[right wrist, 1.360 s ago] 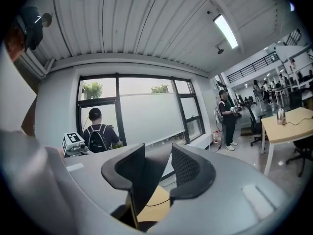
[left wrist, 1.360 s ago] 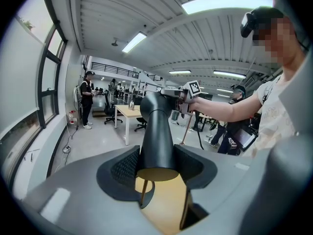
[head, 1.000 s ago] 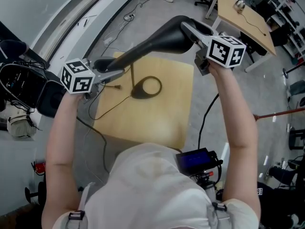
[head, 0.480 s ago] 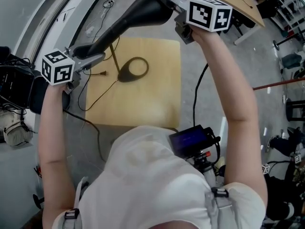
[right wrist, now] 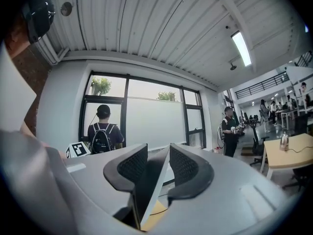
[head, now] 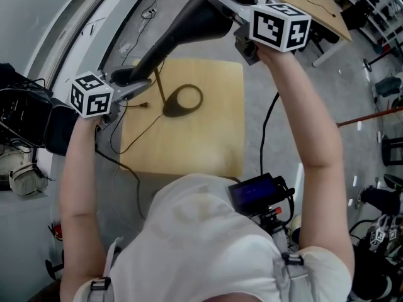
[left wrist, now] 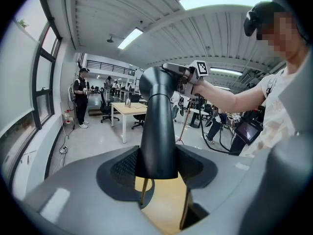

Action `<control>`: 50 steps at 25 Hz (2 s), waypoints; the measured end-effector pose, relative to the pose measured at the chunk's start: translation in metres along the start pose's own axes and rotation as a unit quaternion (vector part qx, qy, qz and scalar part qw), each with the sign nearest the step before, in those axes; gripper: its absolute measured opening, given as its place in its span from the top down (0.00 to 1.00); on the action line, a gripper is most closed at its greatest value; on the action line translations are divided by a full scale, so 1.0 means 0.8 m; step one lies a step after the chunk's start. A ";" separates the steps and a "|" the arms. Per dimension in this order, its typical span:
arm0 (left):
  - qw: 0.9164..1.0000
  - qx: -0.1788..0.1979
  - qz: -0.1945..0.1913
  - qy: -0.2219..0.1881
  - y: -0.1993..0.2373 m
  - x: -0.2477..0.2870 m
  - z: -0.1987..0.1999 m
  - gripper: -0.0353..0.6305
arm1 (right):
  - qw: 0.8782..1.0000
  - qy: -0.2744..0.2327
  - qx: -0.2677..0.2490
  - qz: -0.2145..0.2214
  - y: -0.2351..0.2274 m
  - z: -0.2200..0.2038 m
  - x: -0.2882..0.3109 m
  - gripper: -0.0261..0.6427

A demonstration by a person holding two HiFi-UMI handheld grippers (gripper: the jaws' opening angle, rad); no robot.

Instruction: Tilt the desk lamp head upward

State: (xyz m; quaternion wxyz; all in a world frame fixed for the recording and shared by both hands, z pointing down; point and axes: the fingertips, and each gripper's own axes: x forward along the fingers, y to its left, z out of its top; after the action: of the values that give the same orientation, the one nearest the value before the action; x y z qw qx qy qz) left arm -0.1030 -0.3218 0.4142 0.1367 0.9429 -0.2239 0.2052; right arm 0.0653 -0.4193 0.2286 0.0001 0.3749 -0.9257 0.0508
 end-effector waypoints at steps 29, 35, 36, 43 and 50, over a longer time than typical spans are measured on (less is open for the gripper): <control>0.999 0.012 -0.002 -0.051 -0.006 0.044 -0.012 0.61 | 0.996 -0.014 -0.085 0.001 0.057 0.046 -0.006 0.78; 0.999 0.008 -0.005 -0.049 -0.010 0.054 -0.019 0.61 | 0.996 -0.013 -0.091 0.000 0.068 0.047 -0.008 0.78; 0.999 0.008 -0.006 -0.049 -0.009 0.056 -0.022 0.61 | 0.996 -0.011 -0.094 -0.003 0.068 0.046 -0.007 0.78; 0.998 0.018 0.011 -0.055 0.001 0.041 -0.019 0.61 | 0.994 -0.014 -0.106 -0.014 0.091 0.054 0.012 0.78; 0.998 0.022 0.012 -0.059 -0.006 0.044 -0.017 0.61 | 0.994 -0.018 -0.107 -0.030 0.091 0.055 0.005 0.78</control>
State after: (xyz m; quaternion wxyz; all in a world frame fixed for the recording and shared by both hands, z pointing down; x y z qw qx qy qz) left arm -0.0768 -0.3260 0.4412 0.1003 0.9534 -0.2384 0.1554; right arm 0.0138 -0.3742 0.1779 0.0250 0.4009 -0.9141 -0.0558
